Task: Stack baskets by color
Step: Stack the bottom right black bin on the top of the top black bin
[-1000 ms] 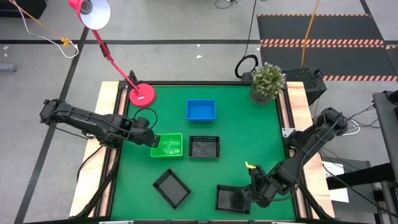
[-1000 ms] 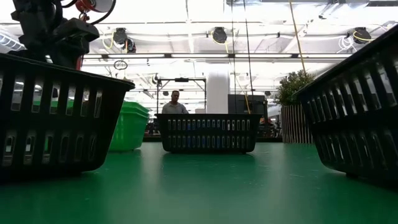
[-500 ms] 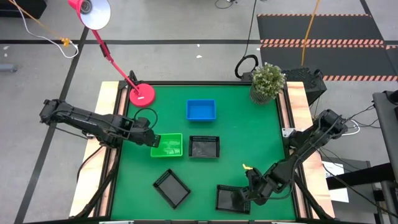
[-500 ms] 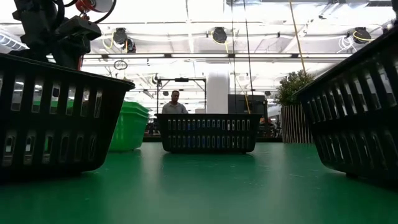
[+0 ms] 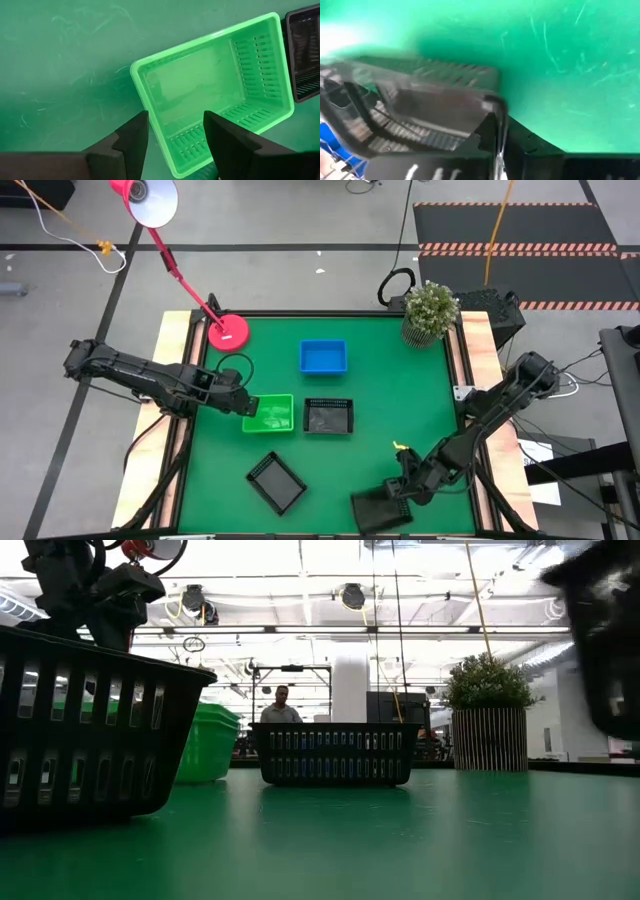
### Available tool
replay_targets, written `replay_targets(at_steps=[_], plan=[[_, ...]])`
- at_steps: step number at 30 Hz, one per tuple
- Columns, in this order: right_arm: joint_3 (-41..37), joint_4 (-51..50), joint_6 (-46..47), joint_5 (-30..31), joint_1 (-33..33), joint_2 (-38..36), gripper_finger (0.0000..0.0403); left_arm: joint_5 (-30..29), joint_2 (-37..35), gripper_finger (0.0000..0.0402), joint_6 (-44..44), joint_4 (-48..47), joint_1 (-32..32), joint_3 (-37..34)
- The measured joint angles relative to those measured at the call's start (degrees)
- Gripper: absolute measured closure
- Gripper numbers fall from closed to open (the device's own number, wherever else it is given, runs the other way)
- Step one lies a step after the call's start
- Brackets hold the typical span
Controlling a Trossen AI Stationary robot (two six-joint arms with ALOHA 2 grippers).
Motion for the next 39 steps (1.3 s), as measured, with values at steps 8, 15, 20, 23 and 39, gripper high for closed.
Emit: replay_targets(at_steps=[8, 15, 20, 23, 39], plan=[[0.02, -4.85, -3.63, 2.30, -5.41, -8.31, 0.0398, -0.14, 0.02, 0.0211, -0.11, 0.09, 0.00, 0.00], [0.04, -9.27, -13.15, 5.89, -16.51, -17.85, 0.0399, -0.13, 0.02, 0.0211, -1.15, 0.82, 0.00, -0.02], [0.04, -8.16, -21.93, 5.50, -26.49, -21.65, 0.0400, -0.09, 0.02, 0.0211, -2.01, 2.89, 0.00, -0.02], [0.06, -5.85, -26.42, 2.27, -32.33, -22.29, 0.0400, -0.09, 0.02, 0.0211, -2.07, 4.46, -0.04, -0.02], [0.11, 8.97, -30.68, -12.12, -49.09, -20.50, 0.0402, 0.00, 0.02, 0.0211, -3.43, 4.36, -0.02, -0.02]])
